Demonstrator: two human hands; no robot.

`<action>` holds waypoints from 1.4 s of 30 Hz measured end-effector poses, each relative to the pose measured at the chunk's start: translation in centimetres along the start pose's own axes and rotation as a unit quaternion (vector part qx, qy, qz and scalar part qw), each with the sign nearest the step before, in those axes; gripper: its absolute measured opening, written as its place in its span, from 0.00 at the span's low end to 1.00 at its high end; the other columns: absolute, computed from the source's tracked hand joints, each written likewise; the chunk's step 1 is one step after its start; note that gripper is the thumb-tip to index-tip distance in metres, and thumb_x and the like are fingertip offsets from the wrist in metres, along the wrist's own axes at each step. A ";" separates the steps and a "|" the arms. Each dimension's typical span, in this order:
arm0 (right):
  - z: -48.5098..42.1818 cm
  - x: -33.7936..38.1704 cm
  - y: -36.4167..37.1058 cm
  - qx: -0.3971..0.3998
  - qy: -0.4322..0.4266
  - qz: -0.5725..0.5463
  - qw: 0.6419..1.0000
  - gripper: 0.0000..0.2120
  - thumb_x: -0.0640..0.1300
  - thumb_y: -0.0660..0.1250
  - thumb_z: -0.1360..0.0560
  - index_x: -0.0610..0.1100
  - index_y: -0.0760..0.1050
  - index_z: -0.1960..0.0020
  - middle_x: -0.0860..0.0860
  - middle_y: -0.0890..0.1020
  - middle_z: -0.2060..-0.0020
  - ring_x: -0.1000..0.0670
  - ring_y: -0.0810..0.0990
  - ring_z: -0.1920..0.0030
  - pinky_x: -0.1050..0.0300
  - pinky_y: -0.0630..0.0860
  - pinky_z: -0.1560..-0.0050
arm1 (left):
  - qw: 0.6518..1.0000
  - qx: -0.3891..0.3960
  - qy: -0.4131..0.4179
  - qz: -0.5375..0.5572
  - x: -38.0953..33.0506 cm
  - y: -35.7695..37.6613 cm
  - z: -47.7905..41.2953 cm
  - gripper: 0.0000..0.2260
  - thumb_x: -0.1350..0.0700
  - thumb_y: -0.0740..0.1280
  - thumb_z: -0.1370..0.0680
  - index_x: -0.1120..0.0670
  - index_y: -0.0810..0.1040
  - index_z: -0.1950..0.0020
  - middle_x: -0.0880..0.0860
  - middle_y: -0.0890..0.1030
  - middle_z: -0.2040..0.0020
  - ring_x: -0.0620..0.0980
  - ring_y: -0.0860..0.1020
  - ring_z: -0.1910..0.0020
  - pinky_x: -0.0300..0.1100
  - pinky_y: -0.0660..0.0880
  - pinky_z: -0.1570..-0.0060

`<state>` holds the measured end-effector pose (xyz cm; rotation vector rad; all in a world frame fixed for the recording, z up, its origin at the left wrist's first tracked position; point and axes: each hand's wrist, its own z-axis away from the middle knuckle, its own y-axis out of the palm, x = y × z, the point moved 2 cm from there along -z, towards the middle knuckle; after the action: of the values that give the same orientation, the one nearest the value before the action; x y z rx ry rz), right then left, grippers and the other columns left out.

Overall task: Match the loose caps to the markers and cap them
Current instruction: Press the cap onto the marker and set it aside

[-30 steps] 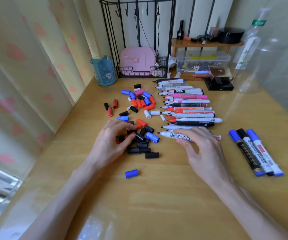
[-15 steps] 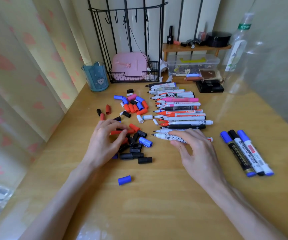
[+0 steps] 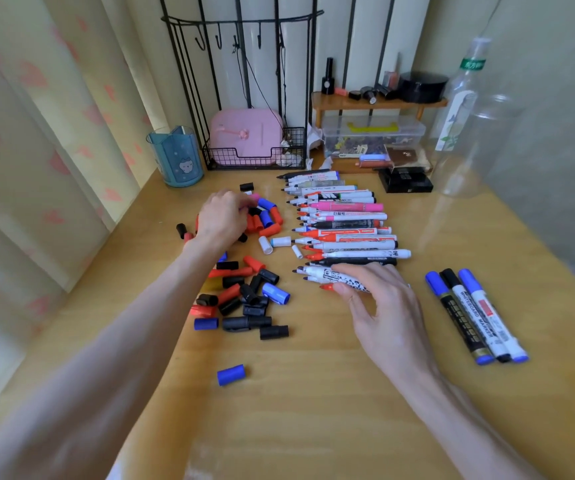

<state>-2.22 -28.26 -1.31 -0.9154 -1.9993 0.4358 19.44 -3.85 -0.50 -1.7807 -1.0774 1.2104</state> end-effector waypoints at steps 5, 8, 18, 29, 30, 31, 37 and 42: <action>-0.1 -0.2 0.2 -0.004 0.001 0.002 1.000 0.12 0.41 0.73 0.21 0.48 0.83 0.39 0.55 0.83 0.50 0.48 0.79 0.47 0.51 0.76 0.46 | 0.998 0.018 0.017 -0.051 0.0 -0.1 -1.5 0.10 0.57 0.67 0.17 0.49 0.85 0.38 0.57 0.82 0.41 0.61 0.77 0.39 0.53 0.76 0.42; 0.0 -0.5 0.4 -0.003 0.003 0.000 1.000 0.11 0.42 0.73 0.21 0.48 0.83 0.39 0.54 0.83 0.50 0.47 0.80 0.47 0.51 0.76 0.46 | 0.996 0.033 0.032 -0.082 -0.4 -0.1 -2.3 0.13 0.59 0.65 0.16 0.47 0.84 0.37 0.58 0.80 0.41 0.61 0.76 0.38 0.55 0.75 0.41; -0.2 -0.8 0.4 -0.005 0.016 -0.018 1.000 0.13 0.44 0.74 0.22 0.48 0.83 0.38 0.54 0.83 0.50 0.47 0.80 0.47 0.48 0.78 0.46 | 0.988 0.059 0.057 -0.128 0.1 -0.5 -3.5 0.11 0.52 0.77 0.23 0.52 0.85 0.43 0.56 0.84 0.43 0.61 0.76 0.38 0.55 0.76 0.43; 0.0 0.2 0.4 -0.008 0.011 -0.014 1.000 0.12 0.44 0.76 0.23 0.49 0.84 0.40 0.56 0.83 0.51 0.50 0.80 0.47 0.61 0.73 0.46 | 0.986 -0.010 0.046 0.158 -0.1 -4.9 5.9 0.07 0.57 0.78 0.24 0.52 0.82 0.49 0.46 0.85 0.54 0.43 0.83 0.54 0.40 0.78 0.52; 0.0 0.3 0.4 -0.007 0.009 -0.014 1.000 0.12 0.43 0.75 0.23 0.49 0.84 0.40 0.55 0.83 0.51 0.50 0.80 0.47 0.61 0.73 0.46 | 0.982 0.008 0.062 0.177 -0.4 -5.0 7.5 0.07 0.57 0.77 0.24 0.51 0.83 0.48 0.45 0.85 0.52 0.41 0.83 0.54 0.38 0.78 0.52; 0.1 0.4 0.4 -0.005 0.006 -0.016 1.000 0.12 0.43 0.75 0.23 0.49 0.84 0.40 0.55 0.83 0.51 0.49 0.80 0.47 0.59 0.74 0.46 | 0.979 0.020 0.077 0.189 -0.6 -5.1 9.1 0.08 0.57 0.77 0.23 0.50 0.84 0.45 0.44 0.86 0.51 0.41 0.83 0.54 0.34 0.76 0.52; 0.3 0.9 0.4 0.025 -0.028 -0.054 0.998 0.13 0.40 0.74 0.22 0.49 0.84 0.38 0.55 0.83 0.48 0.48 0.79 0.46 0.51 0.76 0.43 | 0.968 0.033 0.118 0.217 -1.5 -6.4 15.9 0.07 0.56 0.74 0.21 0.50 0.85 0.43 0.45 0.82 0.56 0.44 0.78 0.57 0.30 0.69 0.59; 0.4 1.6 0.5 0.032 -0.052 -0.071 0.996 0.13 0.39 0.73 0.22 0.49 0.84 0.38 0.55 0.83 0.49 0.48 0.78 0.47 0.55 0.75 0.43 | 0.960 0.047 0.087 0.264 -1.4 -7.2 17.9 0.07 0.51 0.74 0.23 0.48 0.85 0.45 0.48 0.83 0.57 0.47 0.79 0.59 0.36 0.72 0.61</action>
<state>-2.92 -26.74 -0.92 -0.7188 -2.1153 0.4734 0.44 -0.47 0.96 -2.1264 -0.4422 1.3470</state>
